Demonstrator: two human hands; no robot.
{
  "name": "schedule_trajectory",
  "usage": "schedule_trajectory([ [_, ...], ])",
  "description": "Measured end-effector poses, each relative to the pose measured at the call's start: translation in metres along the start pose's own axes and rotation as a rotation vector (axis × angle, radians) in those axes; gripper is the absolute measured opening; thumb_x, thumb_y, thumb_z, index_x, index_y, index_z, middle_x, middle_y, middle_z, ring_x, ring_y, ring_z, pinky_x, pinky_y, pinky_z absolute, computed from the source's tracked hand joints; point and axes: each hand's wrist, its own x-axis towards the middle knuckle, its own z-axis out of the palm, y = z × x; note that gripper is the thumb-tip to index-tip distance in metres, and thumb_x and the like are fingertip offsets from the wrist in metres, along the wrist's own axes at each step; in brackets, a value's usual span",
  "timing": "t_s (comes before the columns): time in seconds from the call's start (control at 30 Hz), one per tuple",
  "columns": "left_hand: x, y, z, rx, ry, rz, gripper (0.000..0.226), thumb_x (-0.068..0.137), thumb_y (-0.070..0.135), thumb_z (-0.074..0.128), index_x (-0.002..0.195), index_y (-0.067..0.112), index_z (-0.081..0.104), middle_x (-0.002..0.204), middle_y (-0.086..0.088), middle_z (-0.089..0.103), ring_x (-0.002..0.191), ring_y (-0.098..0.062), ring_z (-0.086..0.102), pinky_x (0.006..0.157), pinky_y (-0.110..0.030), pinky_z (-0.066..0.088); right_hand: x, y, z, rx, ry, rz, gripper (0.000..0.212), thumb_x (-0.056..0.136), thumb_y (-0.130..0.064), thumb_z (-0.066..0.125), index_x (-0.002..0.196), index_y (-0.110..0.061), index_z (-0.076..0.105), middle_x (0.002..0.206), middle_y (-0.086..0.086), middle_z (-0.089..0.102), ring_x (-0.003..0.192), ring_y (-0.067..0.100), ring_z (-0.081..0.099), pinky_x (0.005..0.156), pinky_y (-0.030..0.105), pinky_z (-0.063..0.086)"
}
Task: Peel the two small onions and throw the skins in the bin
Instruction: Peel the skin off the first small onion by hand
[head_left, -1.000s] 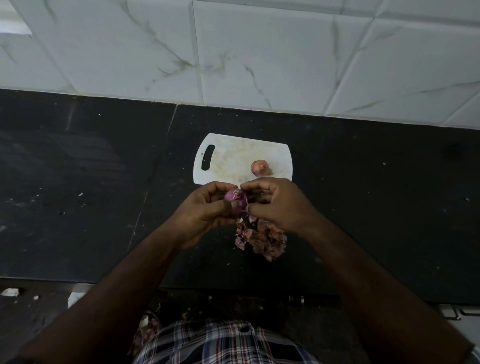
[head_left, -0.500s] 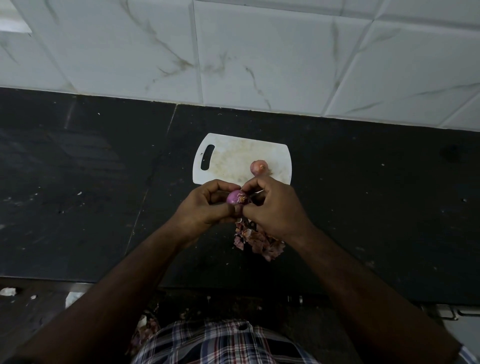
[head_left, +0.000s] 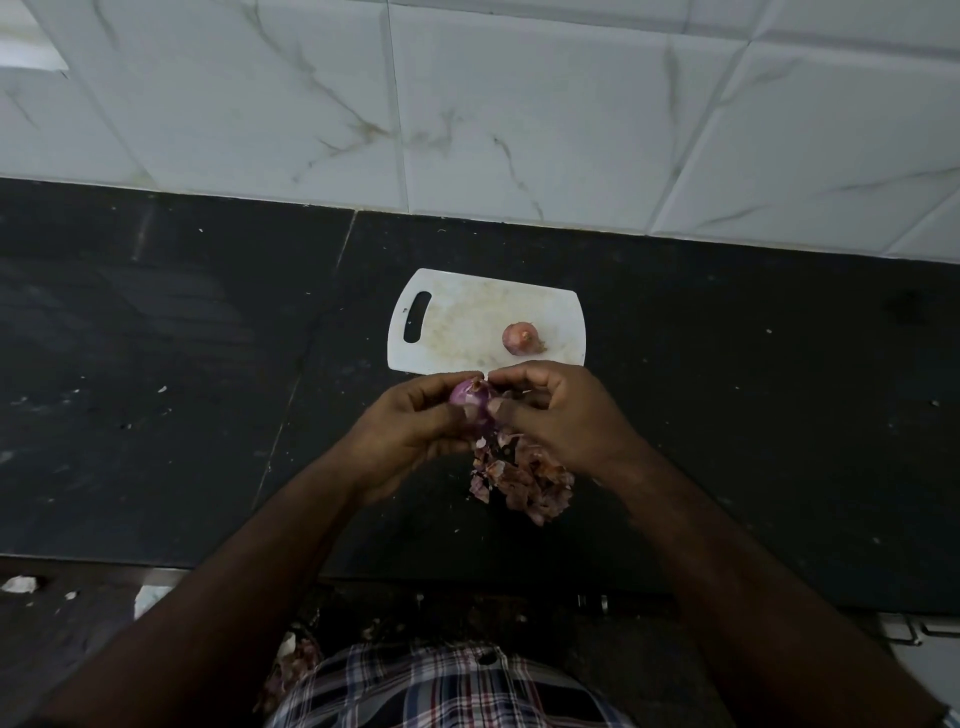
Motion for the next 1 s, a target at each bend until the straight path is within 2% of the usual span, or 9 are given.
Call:
schedule_trajectory([
  [0.1, 0.001, -0.001, 0.002, 0.055, 0.024, 0.024, 0.057, 0.071, 0.003, 0.077, 0.126, 0.008, 0.063, 0.116, -0.009, 0.071, 0.093, -0.016, 0.071, 0.070, -0.023, 0.057, -0.001, 0.001, -0.001, 0.057, -0.029, 0.011, 0.035, 0.082, -0.010, 0.078, 0.116, -0.016, 0.071, 0.105, -0.004, 0.075, 0.096, 0.008, 0.072, 0.085, 0.029, 0.059],
  [0.2, 0.004, -0.002, 0.001, 0.068, 0.052, 0.034, 0.064, 0.066, 0.005, 0.081, 0.126, 0.013, 0.061, 0.118, -0.009, 0.071, 0.098, -0.021, 0.071, 0.072, -0.027, 0.058, 0.000, 0.002, -0.001, 0.112, -0.017, 0.035, 0.036, 0.080, -0.003, 0.076, 0.113, -0.017, 0.071, 0.101, -0.003, 0.076, 0.093, 0.011, 0.073, 0.083, 0.032, 0.060],
  [0.43, 0.006, -0.005, 0.002, 0.144, 0.086, 0.087, 0.057, 0.063, 0.007, 0.085, 0.116, 0.007, 0.062, 0.112, -0.017, 0.072, 0.104, -0.032, 0.070, 0.083, -0.041, 0.060, 0.002, -0.004, 0.013, -0.065, 0.082, 0.009, 0.041, 0.071, -0.012, 0.080, 0.110, -0.021, 0.071, 0.099, -0.011, 0.072, 0.089, 0.007, 0.069, 0.083, 0.033, 0.060],
  [0.57, 0.004, -0.002, 0.005, 0.091, 0.061, 0.074, 0.051, 0.068, 0.004, 0.081, 0.116, 0.005, 0.062, 0.109, -0.018, 0.073, 0.094, -0.026, 0.072, 0.074, -0.031, 0.059, 0.003, -0.001, 0.015, -0.121, 0.150, -0.016, 0.030, 0.078, -0.005, 0.069, 0.103, -0.021, 0.071, 0.094, -0.012, 0.071, 0.086, 0.004, 0.068, 0.079, 0.031, 0.060],
  [0.67, 0.001, 0.001, 0.007, 0.047, 0.042, 0.049, 0.045, 0.074, 0.001, 0.076, 0.116, 0.004, 0.062, 0.105, -0.015, 0.074, 0.085, -0.020, 0.073, 0.065, -0.023, 0.056, 0.004, 0.002, 0.010, -0.119, 0.122, -0.028, 0.030, 0.082, 0.000, 0.063, 0.103, -0.020, 0.072, 0.095, -0.012, 0.073, 0.087, 0.003, 0.069, 0.081, 0.027, 0.059],
  [0.77, 0.001, 0.001, 0.006, 0.008, 0.029, 0.018, 0.047, 0.076, 0.008, 0.074, 0.121, 0.006, 0.061, 0.107, -0.012, 0.074, 0.086, -0.021, 0.072, 0.067, -0.026, 0.058, 0.002, 0.004, 0.003, -0.140, 0.113, -0.020, 0.026, 0.085, -0.004, 0.065, 0.102, -0.022, 0.075, 0.092, -0.013, 0.074, 0.085, -0.001, 0.068, 0.079, 0.022, 0.058],
  [0.83, 0.001, 0.001, 0.004, -0.049, 0.018, -0.008, 0.047, 0.078, 0.007, 0.071, 0.123, 0.007, 0.061, 0.110, -0.012, 0.073, 0.089, -0.025, 0.072, 0.070, -0.029, 0.060, 0.001, 0.007, -0.003, -0.168, 0.060, 0.008, 0.023, 0.087, -0.014, 0.070, 0.106, -0.025, 0.075, 0.095, -0.015, 0.075, 0.087, -0.004, 0.068, 0.083, 0.025, 0.058],
  [0.93, 0.003, 0.000, 0.001, -0.096, -0.004, -0.027, 0.050, 0.078, 0.002, 0.070, 0.127, 0.006, 0.060, 0.121, -0.018, 0.069, 0.102, -0.032, 0.071, 0.077, -0.033, 0.061, 0.001, 0.006, -0.007, -0.119, -0.029, 0.027, 0.038, 0.084, -0.018, 0.075, 0.120, -0.025, 0.070, 0.110, -0.013, 0.073, 0.102, -0.002, 0.067, 0.094, 0.031, 0.056],
  [1.0, 0.005, -0.001, 0.000, -0.068, -0.021, -0.024, 0.054, 0.076, 0.002, 0.072, 0.129, 0.007, 0.060, 0.124, -0.018, 0.068, 0.109, -0.032, 0.069, 0.084, -0.036, 0.061, 0.002, 0.003, -0.008, -0.041, -0.069, 0.029, 0.046, 0.081, -0.014, 0.078, 0.125, -0.023, 0.067, 0.113, -0.010, 0.073, 0.104, 0.000, 0.067, 0.095, 0.030, 0.055],
])
